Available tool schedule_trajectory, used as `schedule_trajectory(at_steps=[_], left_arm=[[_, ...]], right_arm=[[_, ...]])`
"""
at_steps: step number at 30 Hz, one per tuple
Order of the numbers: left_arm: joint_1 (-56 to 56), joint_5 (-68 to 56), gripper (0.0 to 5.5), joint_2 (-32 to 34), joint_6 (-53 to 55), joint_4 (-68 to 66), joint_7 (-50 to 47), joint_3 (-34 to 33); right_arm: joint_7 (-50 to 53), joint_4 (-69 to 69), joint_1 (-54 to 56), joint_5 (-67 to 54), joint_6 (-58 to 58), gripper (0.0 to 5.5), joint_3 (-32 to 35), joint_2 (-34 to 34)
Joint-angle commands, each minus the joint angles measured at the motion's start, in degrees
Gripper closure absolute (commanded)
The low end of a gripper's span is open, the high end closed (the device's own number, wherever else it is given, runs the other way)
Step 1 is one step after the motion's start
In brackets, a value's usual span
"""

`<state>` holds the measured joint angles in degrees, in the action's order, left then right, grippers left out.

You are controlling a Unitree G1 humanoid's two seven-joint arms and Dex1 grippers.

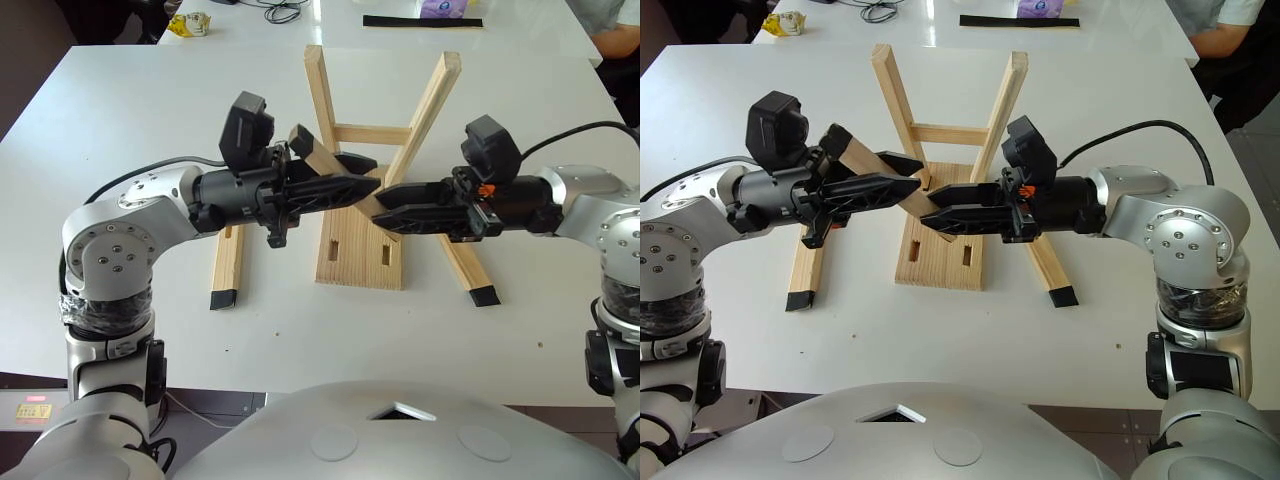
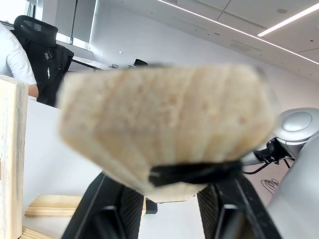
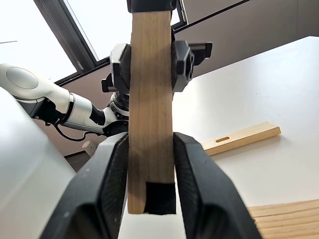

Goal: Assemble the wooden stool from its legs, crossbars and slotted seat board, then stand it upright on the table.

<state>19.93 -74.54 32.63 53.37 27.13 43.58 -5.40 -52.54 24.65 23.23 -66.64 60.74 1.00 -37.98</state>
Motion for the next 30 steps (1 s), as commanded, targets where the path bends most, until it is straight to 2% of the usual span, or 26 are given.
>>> schedule_trajectory(at_steps=[1,10,17,22,25,30], left_arm=[[0.0,0.2,4.20,1.2,0.4,-0.2,0.5,0.0],[0.2,2.4,4.20,1.9,-0.9,-0.6,0.4,0.0],[-1.5,14.0,4.20,12.5,-6.3,-2.1,10.1,-3.5],[-6.3,30.5,4.20,14.5,-23.1,-6.4,14.7,-4.9],[-6.8,37.1,4.20,16.8,-29.7,-11.9,19.7,-3.1],[-5.0,46.4,4.20,17.1,-47.5,-25.9,31.0,-0.3]], right_arm=[[1.3,-0.3,0.1,3.1,-2.1,3.68,0.4,-0.3],[0.2,0.6,-1.5,5.6,-2.7,2.45,-1.2,-2.1],[1.1,0.7,-7.6,11.9,-5.8,1.48,-0.5,-4.2],[3.9,3.3,-13.7,13.0,-7.5,1.32,2.6,-3.6],[6.1,5.3,-16.8,12.4,-7.8,1.32,4.9,-2.9],[10.1,8.2,-20.9,11.8,-8.6,1.32,7.5,-1.1]])
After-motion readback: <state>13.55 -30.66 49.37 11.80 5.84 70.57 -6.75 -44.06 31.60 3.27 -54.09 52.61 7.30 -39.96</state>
